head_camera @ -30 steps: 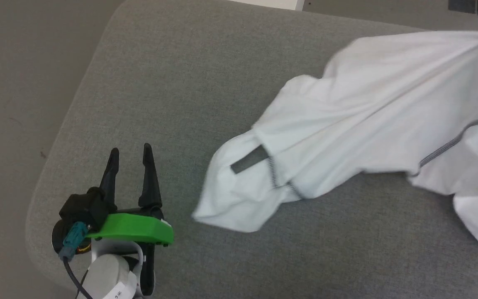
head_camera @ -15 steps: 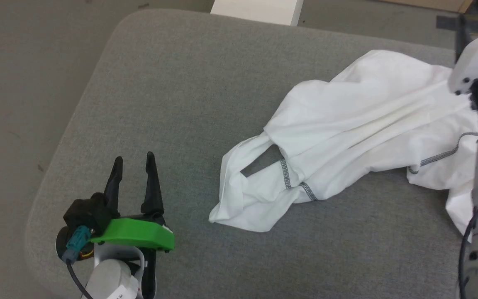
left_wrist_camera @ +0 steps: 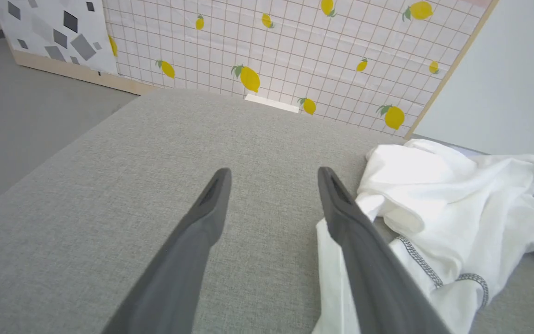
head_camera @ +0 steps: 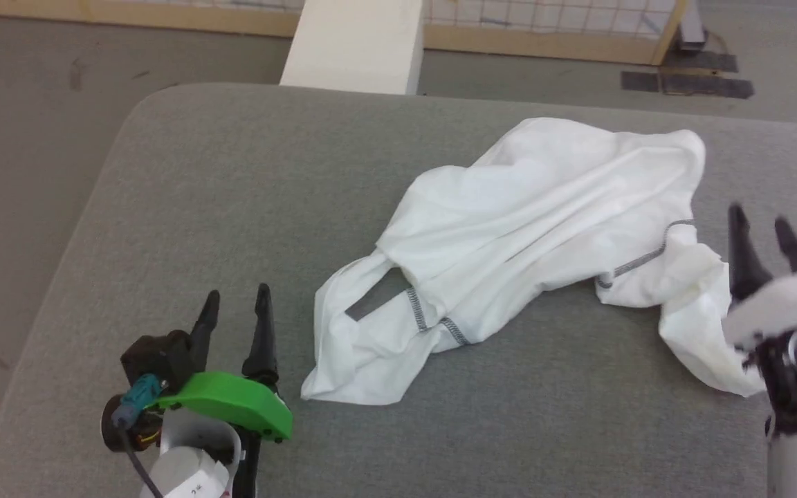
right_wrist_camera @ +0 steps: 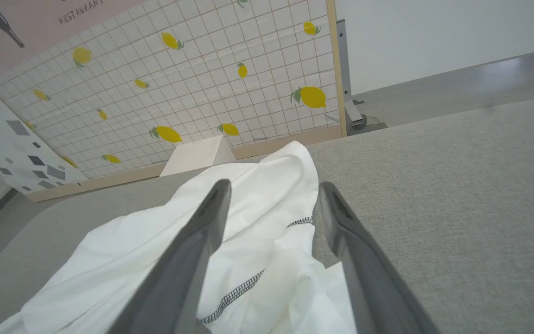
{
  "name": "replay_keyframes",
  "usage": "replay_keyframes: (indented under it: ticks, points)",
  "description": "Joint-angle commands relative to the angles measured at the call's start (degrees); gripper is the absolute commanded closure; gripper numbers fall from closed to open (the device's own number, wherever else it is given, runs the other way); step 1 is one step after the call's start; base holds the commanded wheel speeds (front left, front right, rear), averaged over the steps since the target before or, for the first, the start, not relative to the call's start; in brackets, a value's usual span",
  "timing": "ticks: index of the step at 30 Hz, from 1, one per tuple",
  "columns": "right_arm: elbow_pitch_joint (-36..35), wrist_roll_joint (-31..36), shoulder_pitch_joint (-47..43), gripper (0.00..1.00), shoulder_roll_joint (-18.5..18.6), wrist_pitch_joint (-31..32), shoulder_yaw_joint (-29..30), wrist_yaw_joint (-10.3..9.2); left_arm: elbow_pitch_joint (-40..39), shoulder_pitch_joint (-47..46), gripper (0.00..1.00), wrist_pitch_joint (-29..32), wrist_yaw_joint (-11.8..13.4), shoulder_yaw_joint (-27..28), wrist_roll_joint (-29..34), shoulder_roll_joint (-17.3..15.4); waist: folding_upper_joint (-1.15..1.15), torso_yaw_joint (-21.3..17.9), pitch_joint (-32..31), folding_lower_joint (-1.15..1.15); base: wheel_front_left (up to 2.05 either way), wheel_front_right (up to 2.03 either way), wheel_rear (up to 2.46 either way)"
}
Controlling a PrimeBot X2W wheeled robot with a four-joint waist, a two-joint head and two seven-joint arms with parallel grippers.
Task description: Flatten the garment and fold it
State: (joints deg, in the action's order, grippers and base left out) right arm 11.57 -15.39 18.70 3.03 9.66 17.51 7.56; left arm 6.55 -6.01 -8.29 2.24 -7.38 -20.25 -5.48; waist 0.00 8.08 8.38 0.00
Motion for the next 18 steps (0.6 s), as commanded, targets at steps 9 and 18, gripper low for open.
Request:
replay_keyframes:
  ticks: [9, 18]
  points:
    - [-5.5, -5.0, -10.9, 0.00, -0.1, 1.4, 2.0, -0.08, 6.8, -10.9, 0.00, 17.6, -3.0, -5.7, 0.0, -2.4, 0.00, -5.3, -1.2, 0.00, 0.00, 0.00, 0.00]
    - [-6.8, -7.0, -11.1, 0.00, -0.1, 1.5, -0.3, -0.08, 18.0, -21.0, 0.00, 34.3, -2.4, -10.5, 3.4, -4.6, 0.00, -9.7, 1.7, 0.00, 0.00, 0.00, 0.00]
